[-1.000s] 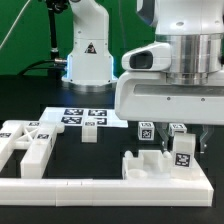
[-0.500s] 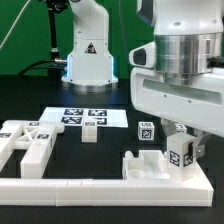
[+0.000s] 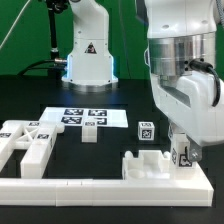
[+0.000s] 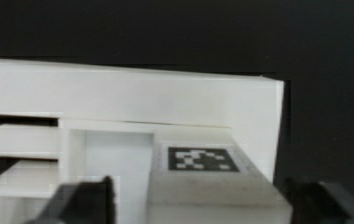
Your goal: Assemble chair
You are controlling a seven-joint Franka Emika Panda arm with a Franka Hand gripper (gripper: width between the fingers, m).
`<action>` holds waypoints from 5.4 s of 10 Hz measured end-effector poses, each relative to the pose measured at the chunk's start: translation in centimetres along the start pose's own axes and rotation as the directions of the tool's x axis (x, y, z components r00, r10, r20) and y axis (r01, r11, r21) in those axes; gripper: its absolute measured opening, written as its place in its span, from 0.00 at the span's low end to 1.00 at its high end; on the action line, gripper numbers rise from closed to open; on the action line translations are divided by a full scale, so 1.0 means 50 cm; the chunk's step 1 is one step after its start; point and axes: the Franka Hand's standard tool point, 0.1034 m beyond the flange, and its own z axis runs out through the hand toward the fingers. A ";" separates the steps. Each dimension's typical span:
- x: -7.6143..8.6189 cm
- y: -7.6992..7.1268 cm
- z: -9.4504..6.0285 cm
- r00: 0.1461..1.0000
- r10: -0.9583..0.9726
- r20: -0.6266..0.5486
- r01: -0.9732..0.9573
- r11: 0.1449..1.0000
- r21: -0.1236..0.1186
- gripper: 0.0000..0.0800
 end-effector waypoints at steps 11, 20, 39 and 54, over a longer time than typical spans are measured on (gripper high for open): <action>0.003 -0.015 0.005 0.265 -0.960 -0.095 0.960 0.272 -0.065 0.66; 0.013 -0.005 0.002 0.926 -0.362 -0.104 0.362 0.932 -0.019 0.36; 0.084 -0.023 -0.093 0.992 -0.120 -0.047 0.123 0.990 0.073 0.81; 0.177 0.135 -0.074 0.719 -0.693 -0.054 0.690 0.720 -0.072 0.81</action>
Offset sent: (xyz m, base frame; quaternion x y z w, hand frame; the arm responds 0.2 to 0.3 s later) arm -0.0089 0.0101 0.0050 0.0271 -0.0166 -0.3804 0.9243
